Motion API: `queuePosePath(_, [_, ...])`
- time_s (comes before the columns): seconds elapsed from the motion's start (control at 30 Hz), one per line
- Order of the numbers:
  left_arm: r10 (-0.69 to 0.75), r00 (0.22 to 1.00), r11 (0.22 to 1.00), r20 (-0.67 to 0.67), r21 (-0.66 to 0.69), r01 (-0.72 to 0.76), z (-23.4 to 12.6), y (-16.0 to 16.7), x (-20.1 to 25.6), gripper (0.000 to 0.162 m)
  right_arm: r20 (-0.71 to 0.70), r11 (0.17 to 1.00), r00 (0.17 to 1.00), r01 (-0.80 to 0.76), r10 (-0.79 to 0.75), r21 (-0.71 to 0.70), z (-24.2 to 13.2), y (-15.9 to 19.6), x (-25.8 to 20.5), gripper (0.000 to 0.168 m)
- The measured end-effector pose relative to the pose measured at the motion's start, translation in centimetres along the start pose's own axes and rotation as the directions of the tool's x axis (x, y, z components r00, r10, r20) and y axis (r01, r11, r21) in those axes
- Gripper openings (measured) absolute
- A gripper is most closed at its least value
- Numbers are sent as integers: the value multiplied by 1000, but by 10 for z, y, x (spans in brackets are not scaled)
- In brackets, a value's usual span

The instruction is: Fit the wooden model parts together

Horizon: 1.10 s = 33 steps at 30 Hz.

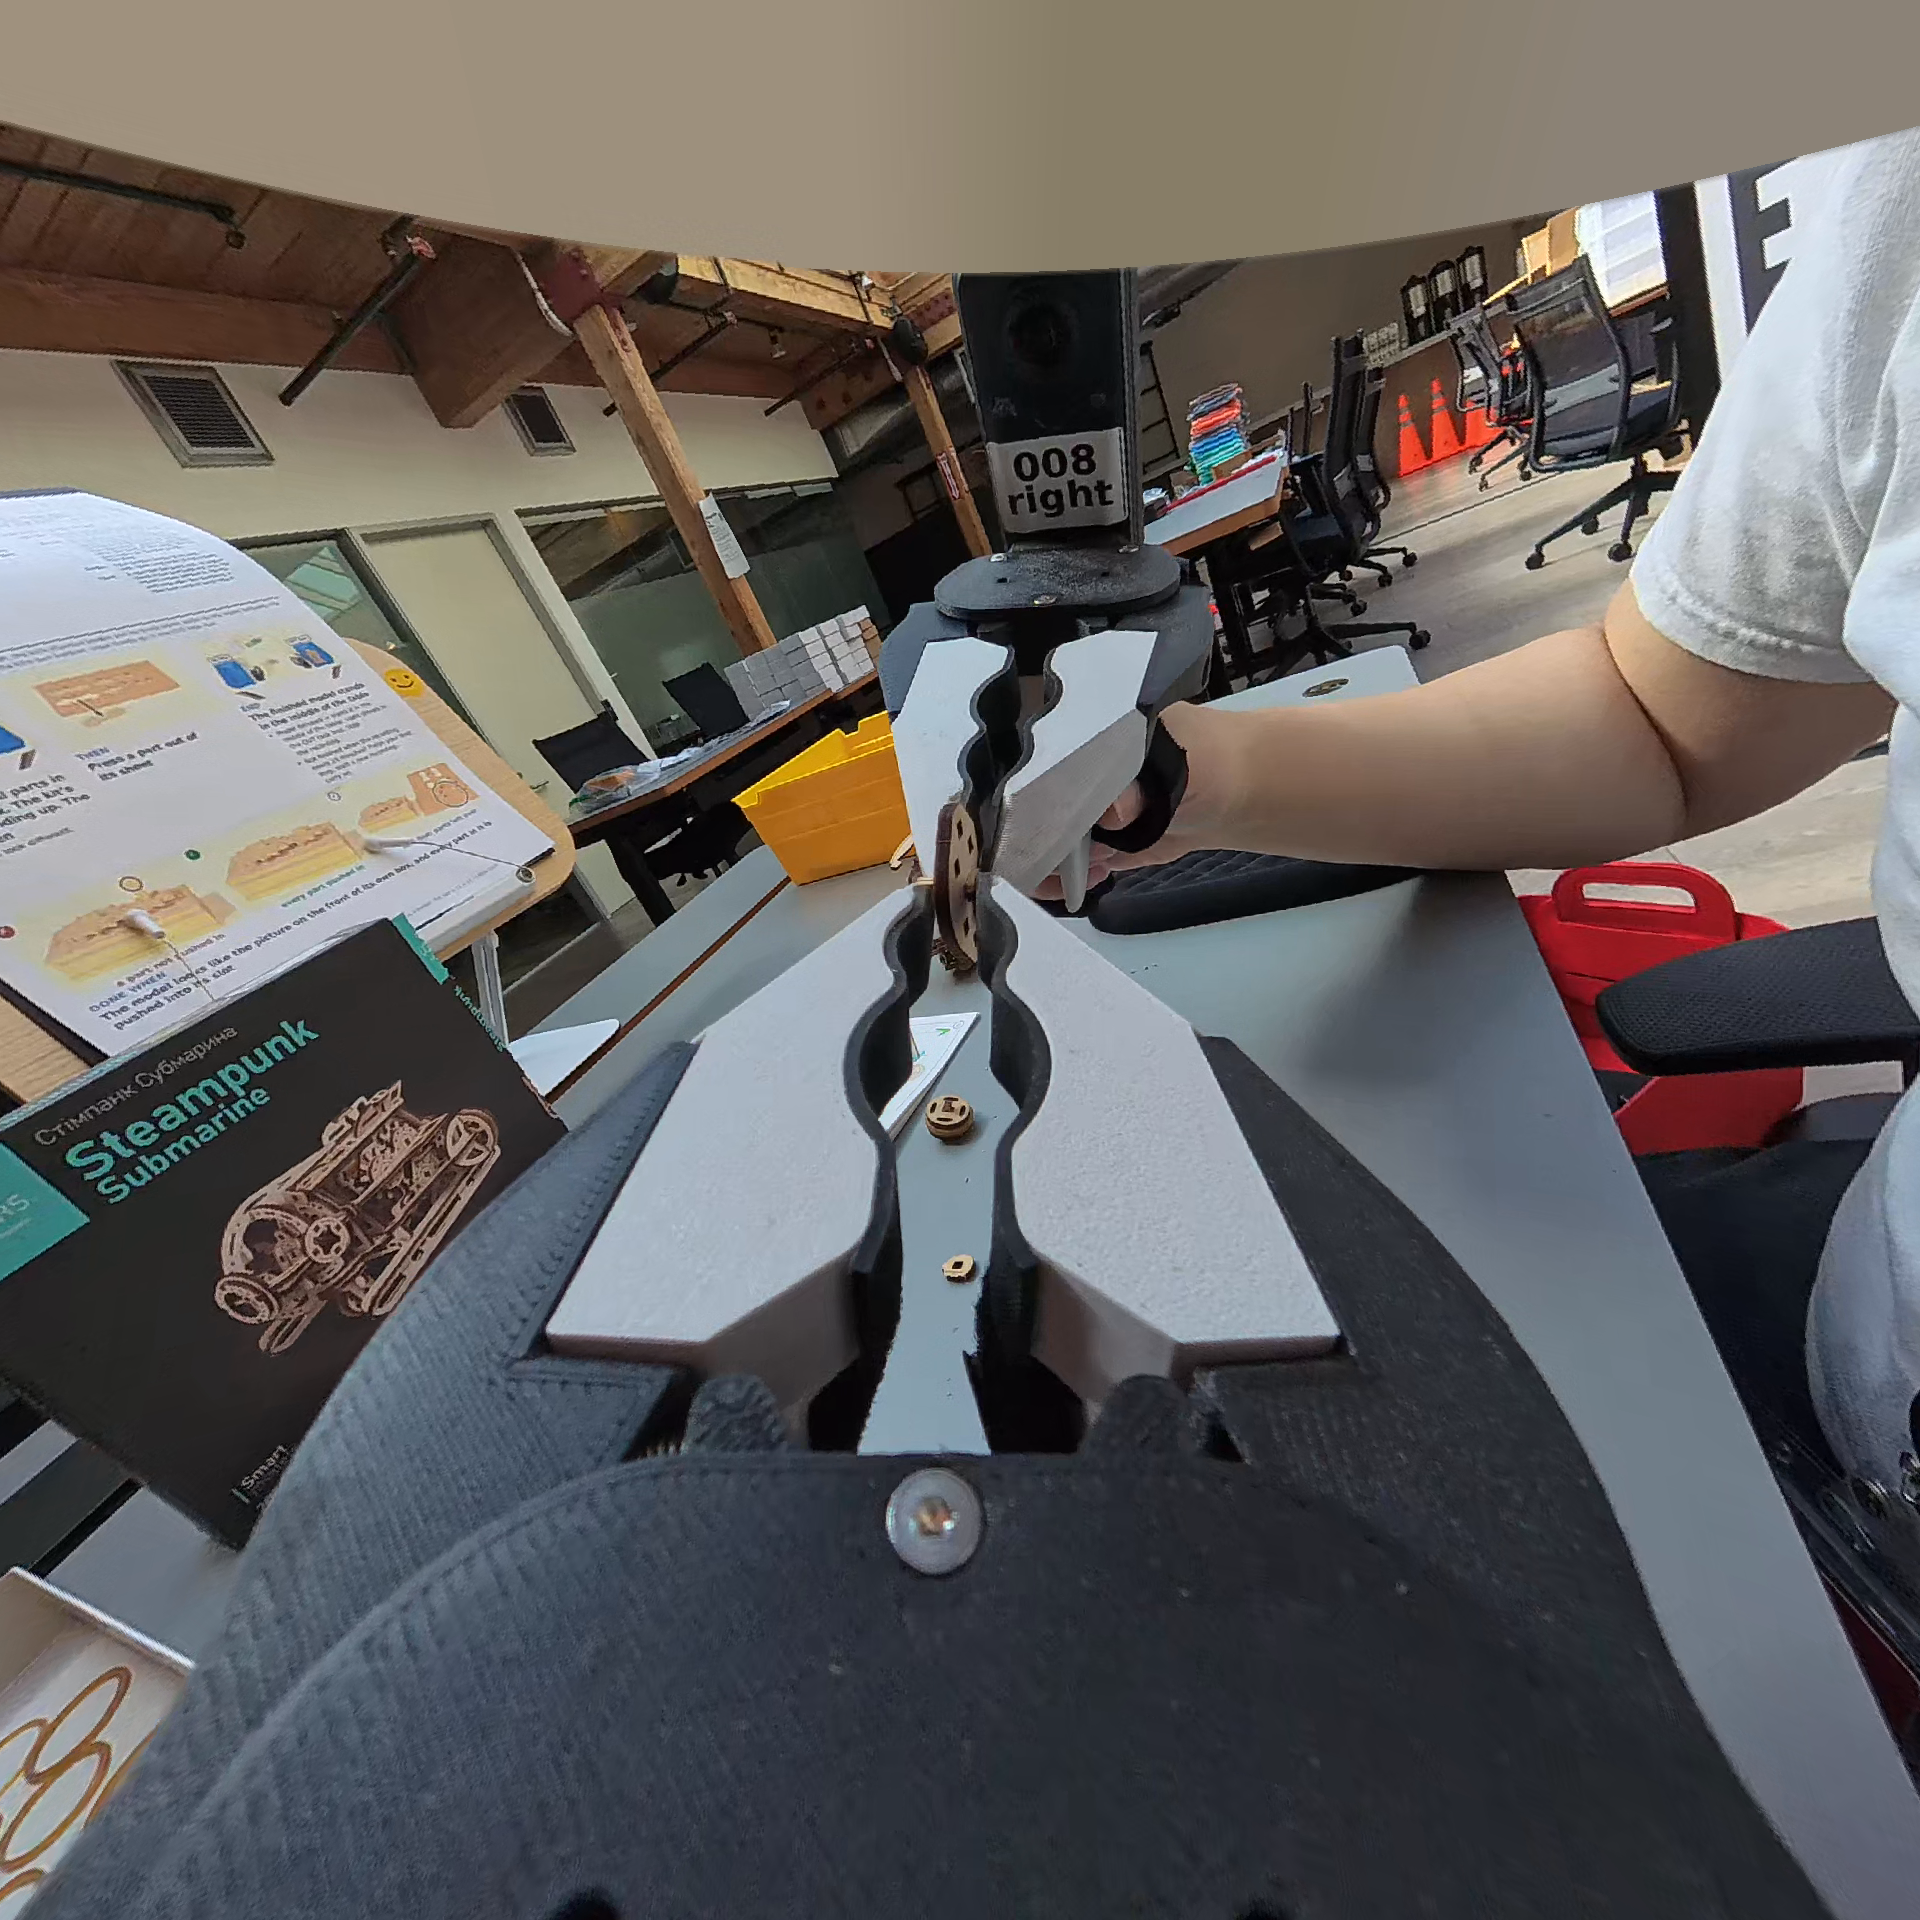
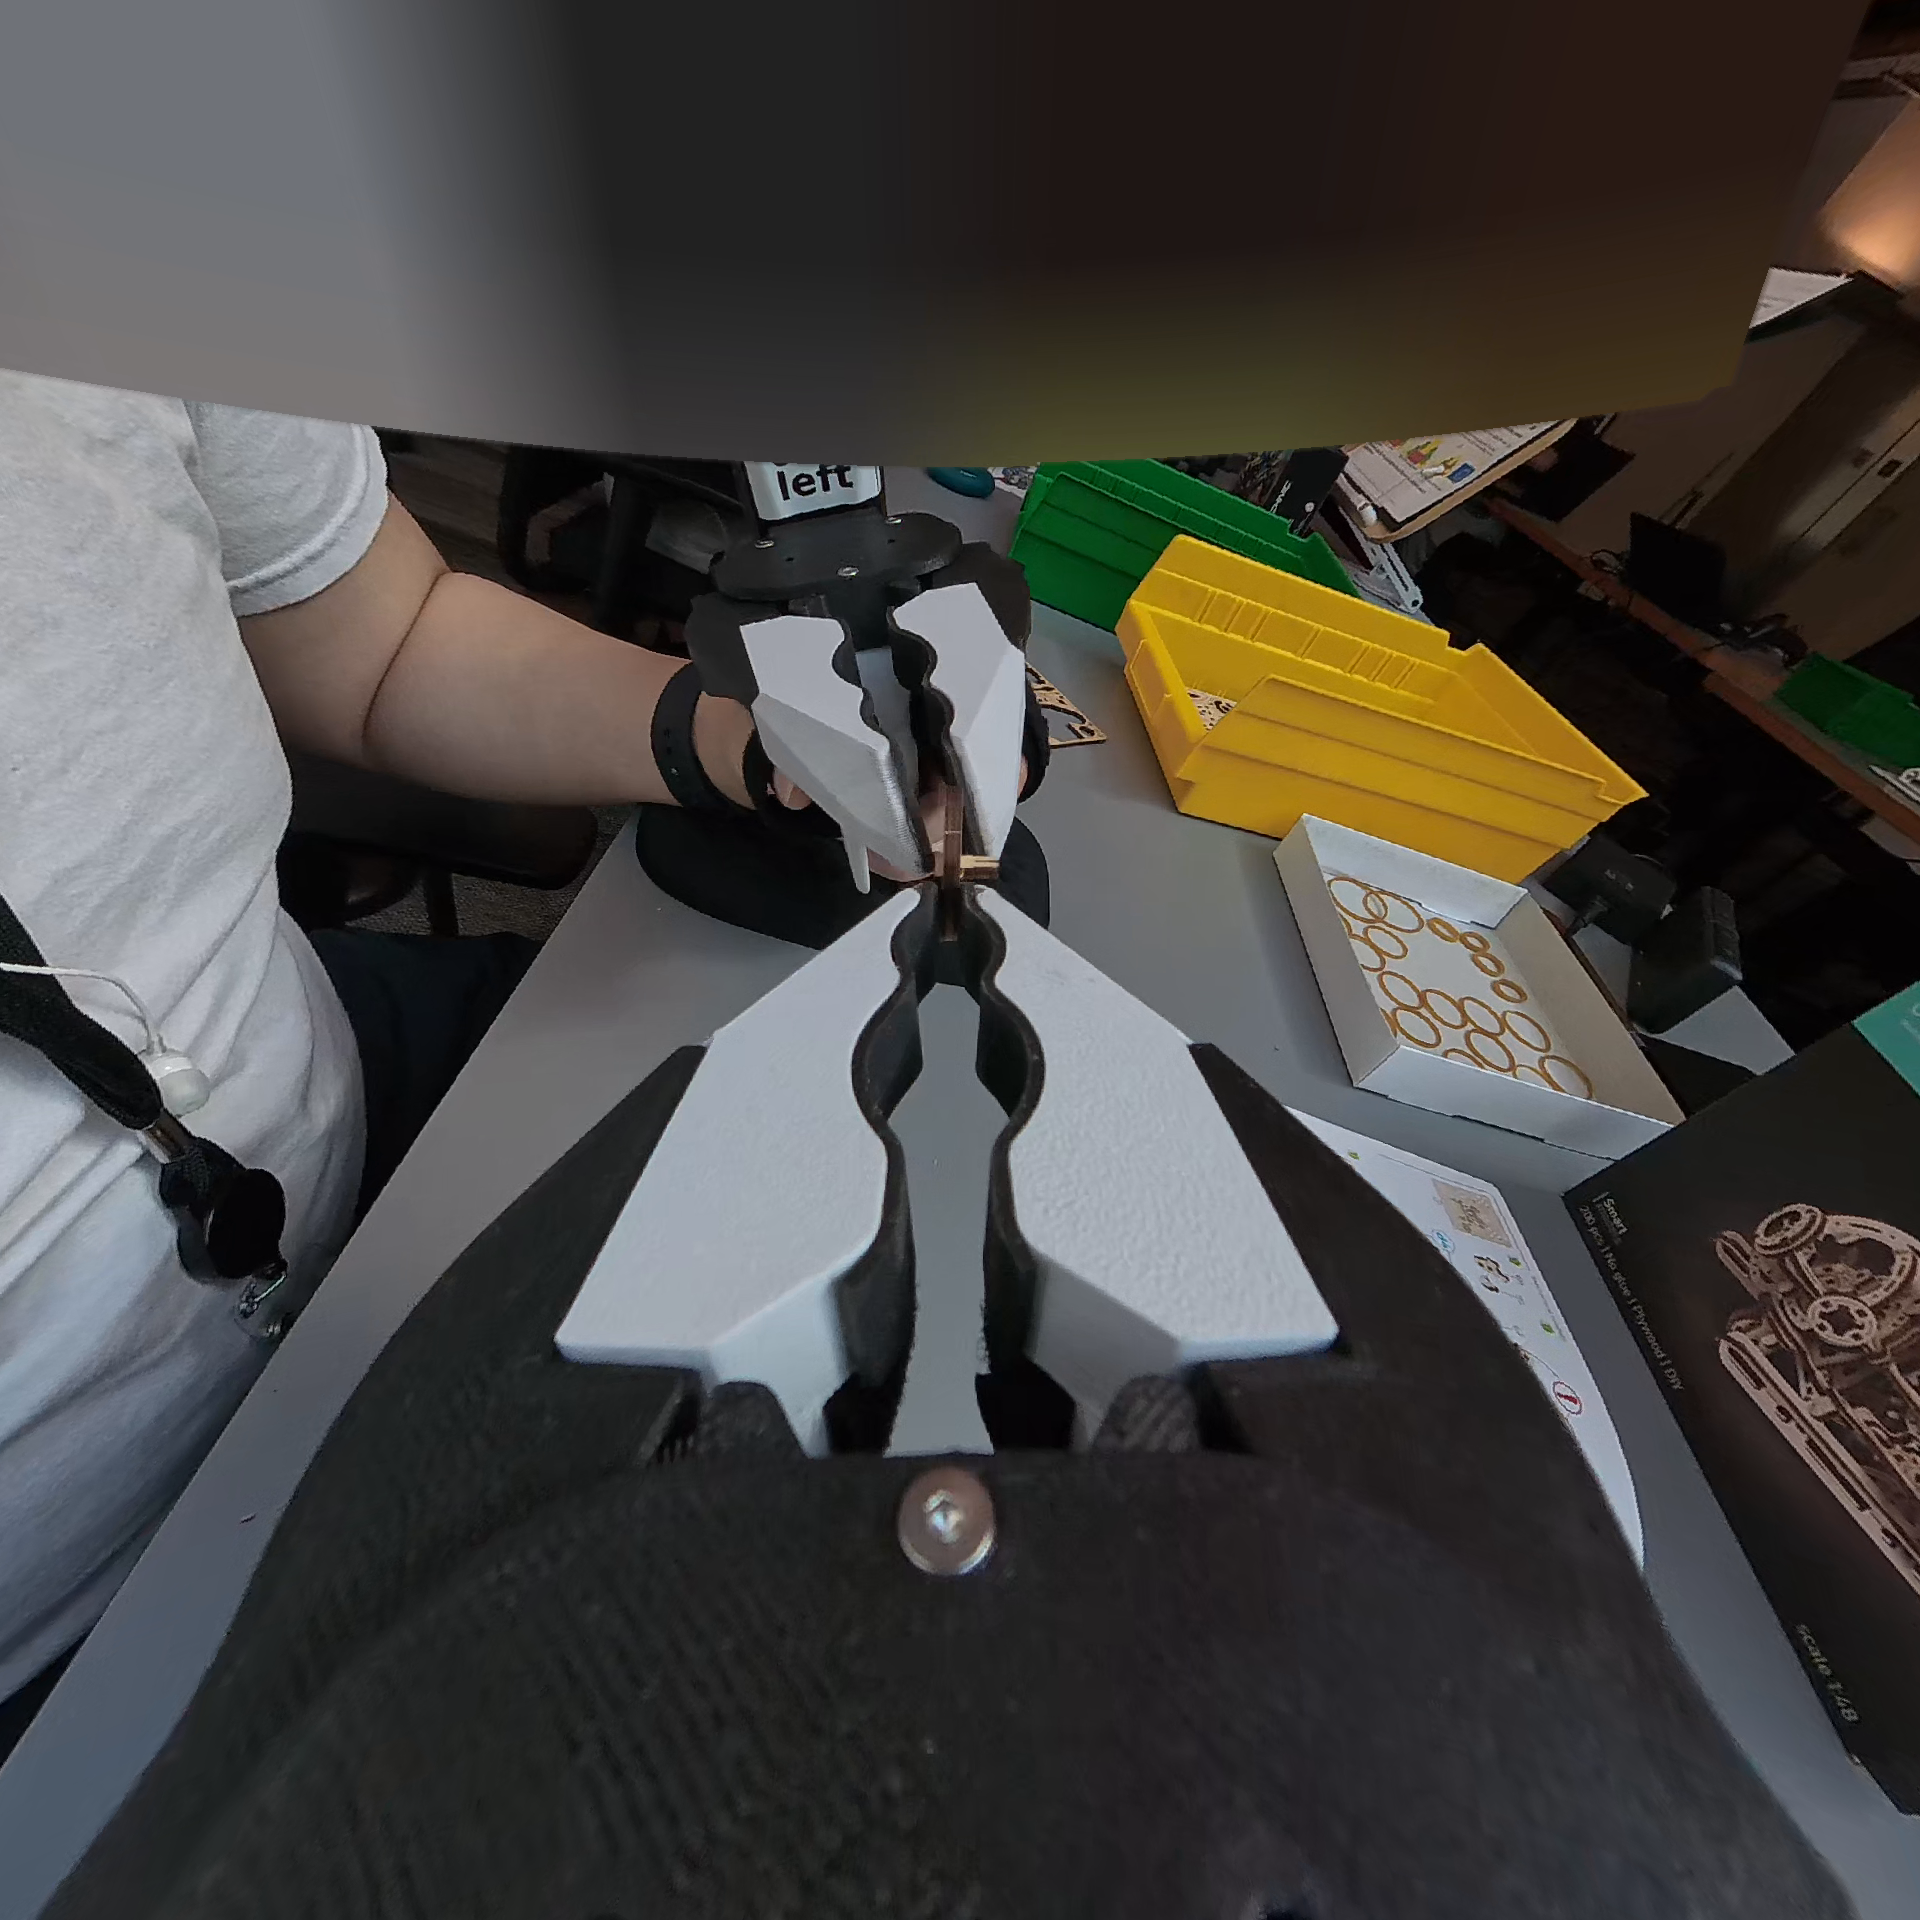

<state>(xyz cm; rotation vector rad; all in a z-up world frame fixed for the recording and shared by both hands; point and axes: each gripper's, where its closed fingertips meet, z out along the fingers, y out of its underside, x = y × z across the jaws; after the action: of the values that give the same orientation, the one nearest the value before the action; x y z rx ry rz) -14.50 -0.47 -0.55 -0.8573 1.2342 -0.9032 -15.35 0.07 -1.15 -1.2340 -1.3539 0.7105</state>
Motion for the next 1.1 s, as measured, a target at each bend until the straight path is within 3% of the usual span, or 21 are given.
queuePosePath(0.73, [-10, 1000, 999, 8, -45, 10, -1, 4, -4, 1, -53, 1000, 999, -10, 9, -8, 3, 2, 6, 4])
queuePosePath(1.1, [-9, 1000, 1000, -24, -20, 8, -1, 2, 0, 2, -10, 1000, 1000, -22, 22, 8, 1, 0, 4, 4])
